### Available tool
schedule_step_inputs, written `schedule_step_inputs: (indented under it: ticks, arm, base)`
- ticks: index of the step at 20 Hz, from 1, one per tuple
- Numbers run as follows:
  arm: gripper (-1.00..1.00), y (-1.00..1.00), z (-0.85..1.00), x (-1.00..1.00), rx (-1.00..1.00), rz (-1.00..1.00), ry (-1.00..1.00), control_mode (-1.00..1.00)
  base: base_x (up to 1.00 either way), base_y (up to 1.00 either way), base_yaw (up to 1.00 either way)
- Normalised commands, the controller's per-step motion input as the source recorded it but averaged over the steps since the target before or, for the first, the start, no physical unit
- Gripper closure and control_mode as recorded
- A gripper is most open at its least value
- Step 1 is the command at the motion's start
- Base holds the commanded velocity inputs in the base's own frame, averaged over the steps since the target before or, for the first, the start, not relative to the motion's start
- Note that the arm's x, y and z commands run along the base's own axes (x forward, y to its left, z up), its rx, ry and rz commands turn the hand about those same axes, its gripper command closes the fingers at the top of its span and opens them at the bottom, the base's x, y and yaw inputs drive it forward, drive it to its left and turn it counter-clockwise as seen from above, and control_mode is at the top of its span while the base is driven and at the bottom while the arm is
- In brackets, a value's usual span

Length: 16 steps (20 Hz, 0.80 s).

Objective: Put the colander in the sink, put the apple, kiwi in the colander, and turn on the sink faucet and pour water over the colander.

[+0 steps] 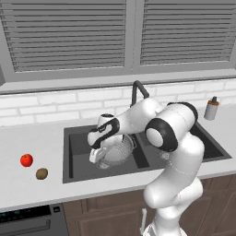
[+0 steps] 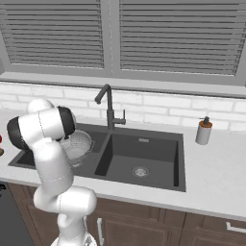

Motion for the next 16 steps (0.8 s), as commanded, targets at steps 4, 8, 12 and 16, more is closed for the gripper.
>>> schedule_step_inputs:
  ticks: [4,8,12,16]
  arm:
    - [1.00,-0.15,-0.35,0.40,0.00,-0.05,0.00,-1.00]
    - [1.00,-0.13,-0.35,0.47,0.00,-0.04,0.00,-1.00]
    - [1.00,-0.11,-0.46,0.43,0.00,-0.02,0.03,-1.00]
    - [1.00,-0.06,-0.51,0.42,0.00,0.00,0.04,-1.00]
  base:
    - [0.00,0.00,0.00]
    - [0.00,0.00,0.00]
    - [0.00,0.00,0.00]
    - [0.00,0.00,0.00]
